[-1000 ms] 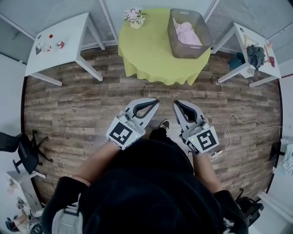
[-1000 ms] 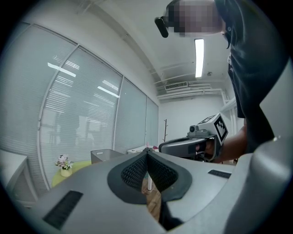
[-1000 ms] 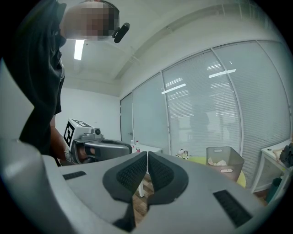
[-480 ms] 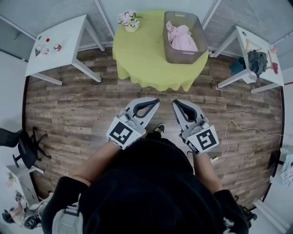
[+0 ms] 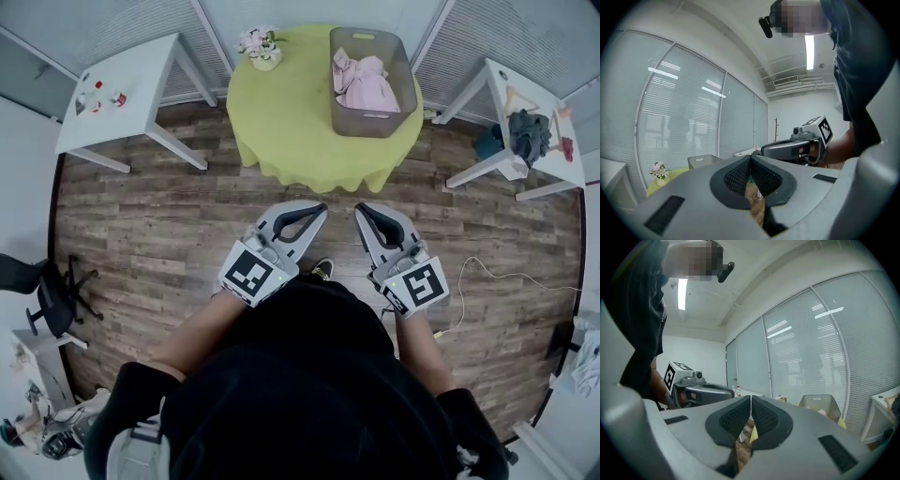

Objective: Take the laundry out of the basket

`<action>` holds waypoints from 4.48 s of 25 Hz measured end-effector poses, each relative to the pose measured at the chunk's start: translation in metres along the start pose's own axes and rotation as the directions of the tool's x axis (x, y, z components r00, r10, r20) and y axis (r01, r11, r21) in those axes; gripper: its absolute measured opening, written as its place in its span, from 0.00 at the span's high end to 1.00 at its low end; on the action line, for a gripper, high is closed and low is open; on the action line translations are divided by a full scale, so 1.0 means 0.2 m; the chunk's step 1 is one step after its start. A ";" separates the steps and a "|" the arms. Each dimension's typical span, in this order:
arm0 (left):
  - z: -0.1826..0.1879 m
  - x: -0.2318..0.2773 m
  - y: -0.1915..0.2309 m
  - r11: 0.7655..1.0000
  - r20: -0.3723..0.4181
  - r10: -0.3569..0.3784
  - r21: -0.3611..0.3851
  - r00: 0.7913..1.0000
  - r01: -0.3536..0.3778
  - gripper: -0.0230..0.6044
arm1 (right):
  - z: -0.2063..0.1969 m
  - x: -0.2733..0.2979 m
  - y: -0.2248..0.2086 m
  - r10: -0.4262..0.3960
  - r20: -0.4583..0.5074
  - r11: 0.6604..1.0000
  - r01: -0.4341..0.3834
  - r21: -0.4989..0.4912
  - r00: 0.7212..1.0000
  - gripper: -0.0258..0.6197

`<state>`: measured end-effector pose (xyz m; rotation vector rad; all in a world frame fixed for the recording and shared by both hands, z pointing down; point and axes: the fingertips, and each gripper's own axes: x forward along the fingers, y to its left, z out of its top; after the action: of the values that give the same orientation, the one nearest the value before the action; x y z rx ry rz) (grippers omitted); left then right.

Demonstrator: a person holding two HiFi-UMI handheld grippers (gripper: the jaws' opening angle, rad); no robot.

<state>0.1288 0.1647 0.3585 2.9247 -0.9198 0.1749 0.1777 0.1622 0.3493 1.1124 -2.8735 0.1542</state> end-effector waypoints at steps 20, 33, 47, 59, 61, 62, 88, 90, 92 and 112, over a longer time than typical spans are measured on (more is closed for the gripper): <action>0.04 0.38 0.42 0.998 0.019 -0.064 0.002 0.998 0.064 0.95 | 0.03 0.30 -0.43 -0.072 -0.019 0.997 0.072 -0.006 0.997 0.92; 0.09 0.62 0.89 0.991 0.035 -0.131 -0.014 0.991 0.131 0.95 | 0.10 0.70 -0.72 -0.121 -0.021 0.993 0.121 0.001 0.992 0.92; 0.04 0.75 1.32 0.983 0.013 -0.183 -0.010 0.983 0.183 0.95 | 0.05 1.09 -0.94 -0.201 -0.089 0.979 0.203 0.020 0.976 0.92; 0.01 0.99 1.55 0.992 -0.002 -0.128 -0.003 0.992 0.128 0.95 | 0.03 1.27 -1.28 -0.197 -0.127 0.979 0.203 0.034 0.972 0.92; 0.00 1.04 1.59 0.993 -0.004 -0.118 -0.005 0.993 0.118 0.95 | 0.01 1.31 -1.36 -0.186 -0.128 0.981 0.191 0.033 0.974 0.92; 0.00 1.06 1.62 0.994 -0.006 -0.113 -0.005 0.994 0.113 0.95 | 0.00 1.33 -1.40 -0.185 -0.133 0.981 0.192 0.035 0.974 0.92; -0.17 1.80 2.00 0.999 0.010 -0.026 0.044 1.000 0.026 0.95 | -0.66 1.58 -2.27 -0.357 -0.445 0.869 0.467 0.164 0.821 0.75; -0.19 1.83 2.01 0.999 0.006 -0.026 0.037 1.000 0.026 0.95 | -0.72 1.59 -2.32 -0.353 -0.474 0.859 0.480 0.178 0.807 0.71; -0.20 1.87 2.02 0.999 0.002 -0.026 0.031 1.000 0.026 0.95 | -0.78 1.61 -2.36 -0.342 -0.509 0.847 0.494 0.197 0.790 0.64; -0.34 2.03 2.13 1.000 -0.046 0.006 -0.005 0.999 -0.007 0.95 | -1.57 1.72 -2.61 -0.210 -0.794 0.720 0.640 0.270 0.571 0.26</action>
<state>0.2090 -0.4066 0.4923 2.9003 -0.9217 0.2383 0.2801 -0.4167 0.7288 1.3993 -1.7752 1.1487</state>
